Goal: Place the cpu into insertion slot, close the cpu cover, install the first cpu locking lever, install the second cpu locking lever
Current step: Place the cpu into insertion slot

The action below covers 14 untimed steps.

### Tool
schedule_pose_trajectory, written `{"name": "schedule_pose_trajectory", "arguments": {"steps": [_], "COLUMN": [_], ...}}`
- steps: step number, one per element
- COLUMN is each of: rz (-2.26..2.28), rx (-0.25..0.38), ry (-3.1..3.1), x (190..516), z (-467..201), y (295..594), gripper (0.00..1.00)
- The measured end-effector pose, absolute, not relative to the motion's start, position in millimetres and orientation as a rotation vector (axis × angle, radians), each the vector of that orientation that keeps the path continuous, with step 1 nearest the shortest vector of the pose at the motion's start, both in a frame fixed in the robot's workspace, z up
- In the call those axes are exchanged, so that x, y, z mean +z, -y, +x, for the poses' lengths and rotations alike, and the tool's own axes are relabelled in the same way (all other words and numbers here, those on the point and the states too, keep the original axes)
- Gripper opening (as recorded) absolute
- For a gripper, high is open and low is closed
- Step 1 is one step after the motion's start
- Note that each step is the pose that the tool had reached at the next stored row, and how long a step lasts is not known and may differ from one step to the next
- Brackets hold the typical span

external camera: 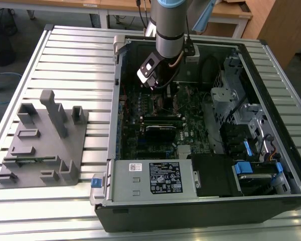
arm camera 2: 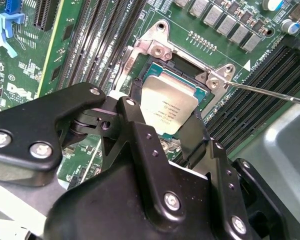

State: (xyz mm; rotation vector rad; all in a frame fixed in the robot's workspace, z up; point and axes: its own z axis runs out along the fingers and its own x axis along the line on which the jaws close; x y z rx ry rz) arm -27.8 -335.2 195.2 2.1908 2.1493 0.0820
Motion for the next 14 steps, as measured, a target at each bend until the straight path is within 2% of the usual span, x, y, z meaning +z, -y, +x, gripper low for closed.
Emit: {"name": "schedule_pose_trajectory", "arguments": {"steps": [14], "rz": [2.197], "rx": [0.081], "ry": [-2.143], "x": [192.5], "z": [-27.9], "y": [335.2], "gripper": [0.54]}}
